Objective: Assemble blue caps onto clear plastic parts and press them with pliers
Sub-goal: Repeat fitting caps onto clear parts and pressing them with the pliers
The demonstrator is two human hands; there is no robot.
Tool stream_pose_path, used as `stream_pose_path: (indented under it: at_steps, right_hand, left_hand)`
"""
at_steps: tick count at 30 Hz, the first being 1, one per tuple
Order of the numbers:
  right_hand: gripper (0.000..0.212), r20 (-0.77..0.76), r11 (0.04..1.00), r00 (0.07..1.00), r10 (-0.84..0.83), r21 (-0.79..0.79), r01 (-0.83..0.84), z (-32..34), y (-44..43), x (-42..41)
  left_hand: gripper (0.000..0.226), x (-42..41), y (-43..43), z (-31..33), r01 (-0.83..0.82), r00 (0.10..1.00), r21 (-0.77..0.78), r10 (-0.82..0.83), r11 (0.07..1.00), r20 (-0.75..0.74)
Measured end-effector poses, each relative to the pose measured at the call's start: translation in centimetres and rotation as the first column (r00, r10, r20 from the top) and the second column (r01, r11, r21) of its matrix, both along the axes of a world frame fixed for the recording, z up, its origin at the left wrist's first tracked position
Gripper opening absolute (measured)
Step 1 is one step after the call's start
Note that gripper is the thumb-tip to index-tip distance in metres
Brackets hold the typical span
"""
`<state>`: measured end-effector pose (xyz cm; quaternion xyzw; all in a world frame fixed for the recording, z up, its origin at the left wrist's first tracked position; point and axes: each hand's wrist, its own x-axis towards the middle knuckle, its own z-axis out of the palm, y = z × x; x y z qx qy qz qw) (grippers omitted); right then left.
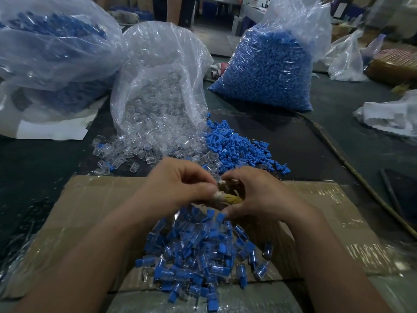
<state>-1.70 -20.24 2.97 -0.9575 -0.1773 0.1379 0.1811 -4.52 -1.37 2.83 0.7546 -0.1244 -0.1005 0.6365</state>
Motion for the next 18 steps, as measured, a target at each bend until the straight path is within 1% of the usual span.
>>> stream_pose_path:
  at_steps: [1,2,3,5,6,8,9,10,12,14,16,18]
  right_hand:
    - [0.070,-0.015,1.000,1.000,-0.010,0.014,0.010,0.1,-0.1,0.0]
    - [0.070,-0.030,0.999,0.999,-0.023,0.029,0.024,0.1,-0.2,0.0]
    - [0.068,-0.040,0.998,0.999,-0.030,0.045,0.032,0.2,-0.3,0.0]
    - [0.064,-0.045,0.997,0.999,-0.026,0.072,0.029,0.2,-0.3,0.0]
    - [0.062,-0.044,0.997,0.999,-0.019,0.077,0.022,0.2,-0.2,0.0]
    - [0.061,-0.036,0.997,0.999,-0.007,0.071,0.009,0.3,-0.2,0.0]
    - [0.062,-0.034,0.998,0.999,-0.003,0.068,0.005,0.3,-0.2,0.0]
    - [0.062,-0.034,0.998,0.999,0.001,0.069,0.002,0.3,-0.2,0.0]
    - [0.063,-0.035,0.997,0.999,0.009,0.077,-0.006,0.3,-0.3,0.0]
    - [0.063,-0.034,0.997,0.999,0.009,0.081,-0.007,0.3,-0.3,0.0]
    - [0.063,-0.035,0.997,0.999,0.010,0.077,-0.007,0.2,-0.3,0.1]
    - [0.063,-0.041,0.997,0.999,0.008,0.079,-0.005,0.2,-0.3,0.1]
  left_hand:
    - [0.007,0.3,0.1,-0.4,-0.126,0.992,-0.010,0.126,0.992,-0.004]
    - [0.007,0.6,0.2,-0.8,-0.245,0.970,-0.016,0.245,0.969,-0.003]
    - [0.011,0.9,0.4,-1.2,-0.347,0.938,-0.011,0.347,0.938,0.007]
    - [0.019,1.6,0.8,-1.9,-0.482,0.875,0.065,0.477,0.874,0.085]
    - [0.023,1.9,1.0,-2.2,-0.515,0.855,0.134,0.496,0.846,0.153]
    - [0.027,2.6,1.3,-2.8,-0.517,0.849,0.312,0.431,0.797,0.308]
    - [0.032,3.0,1.3,-3.0,-0.490,0.861,0.401,0.359,0.774,0.359]
    - [0.039,3.3,1.4,-3.3,-0.448,0.881,0.471,0.287,0.760,0.375]
    - [0.051,3.6,1.4,-3.6,-0.334,0.932,0.573,0.171,0.748,0.320]
    - [0.054,3.7,1.4,-3.8,-0.260,0.957,0.644,0.102,0.720,0.272]
    - [0.054,3.9,1.4,-3.8,-0.251,0.960,0.670,0.091,0.698,0.265]
    - [0.049,3.9,1.3,-3.8,-0.291,0.948,0.666,0.111,0.686,0.300]
